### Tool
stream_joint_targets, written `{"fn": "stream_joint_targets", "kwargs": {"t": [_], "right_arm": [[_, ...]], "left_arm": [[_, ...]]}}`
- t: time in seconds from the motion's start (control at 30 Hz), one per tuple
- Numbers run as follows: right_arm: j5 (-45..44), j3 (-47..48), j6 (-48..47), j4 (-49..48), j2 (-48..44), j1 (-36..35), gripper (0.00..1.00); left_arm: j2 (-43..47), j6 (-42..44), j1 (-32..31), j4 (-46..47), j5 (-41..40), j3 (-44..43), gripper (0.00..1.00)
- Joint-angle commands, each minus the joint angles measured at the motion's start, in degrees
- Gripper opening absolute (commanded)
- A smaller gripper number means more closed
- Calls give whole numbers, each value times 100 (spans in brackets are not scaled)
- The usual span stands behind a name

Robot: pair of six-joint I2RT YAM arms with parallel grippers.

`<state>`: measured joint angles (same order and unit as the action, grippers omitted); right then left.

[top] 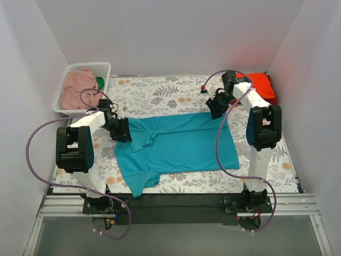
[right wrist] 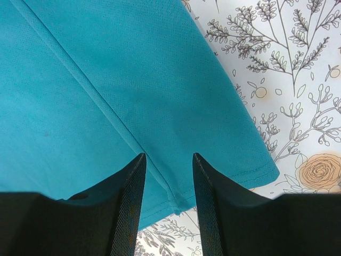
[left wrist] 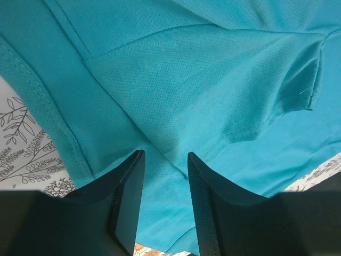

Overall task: Fold and stack the t-shirts
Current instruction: Fold the tshirt

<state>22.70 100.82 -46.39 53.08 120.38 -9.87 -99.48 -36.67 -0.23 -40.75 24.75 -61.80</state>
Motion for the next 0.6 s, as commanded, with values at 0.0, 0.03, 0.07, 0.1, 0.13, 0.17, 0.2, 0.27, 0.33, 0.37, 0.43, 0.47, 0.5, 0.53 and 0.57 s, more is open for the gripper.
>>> {"fn": "stream_joint_targets", "kwargs": {"t": [0.0,0.03,0.07,0.1,0.13,0.17,0.2,0.27,0.33,0.37,0.43,0.47,0.5,0.53,0.57], "right_arm": [[138,167,86,115,3,-15,46],[121,167,95,115,21,-15,46],[103,167,95,115,12,-15,46],[95,167,78,115,12,-15,46],[94,167,78,115,12,-15,46],[86,167,78,115,12,-15,46],[68,167,78,115,12,-6,46],[59,167,60,115,3,-6,46],[33,175,60,115,-5,-15,46],[15,184,43,115,3,-6,45],[-20,184,16,115,-6,-15,45],[-29,184,7,115,-14,-6,45],[-46,193,-1,115,-14,-15,45],[-55,193,-10,115,-23,-6,45],[-64,202,-10,115,-23,-6,45]], "left_arm": [[316,-60,-3,103,-6,19,37],[289,-60,-12,94,29,10,38],[254,-77,-12,102,30,-7,38],[210,-86,-12,129,38,-25,38],[193,-86,-21,146,47,-42,38],[166,-104,-21,155,47,-51,38],[140,-104,-30,164,65,-60,38],[61,-130,-47,190,74,-78,38],[26,-148,-65,217,91,-113,38],[-1,-148,-65,226,74,-122,38],[-27,-157,-82,243,74,-148,39],[-45,-157,-91,243,30,-165,38],[-88,-157,-100,243,21,-183,38],[-106,-157,-109,243,29,-183,38],[-124,-165,-109,252,12,-201,38]]}}
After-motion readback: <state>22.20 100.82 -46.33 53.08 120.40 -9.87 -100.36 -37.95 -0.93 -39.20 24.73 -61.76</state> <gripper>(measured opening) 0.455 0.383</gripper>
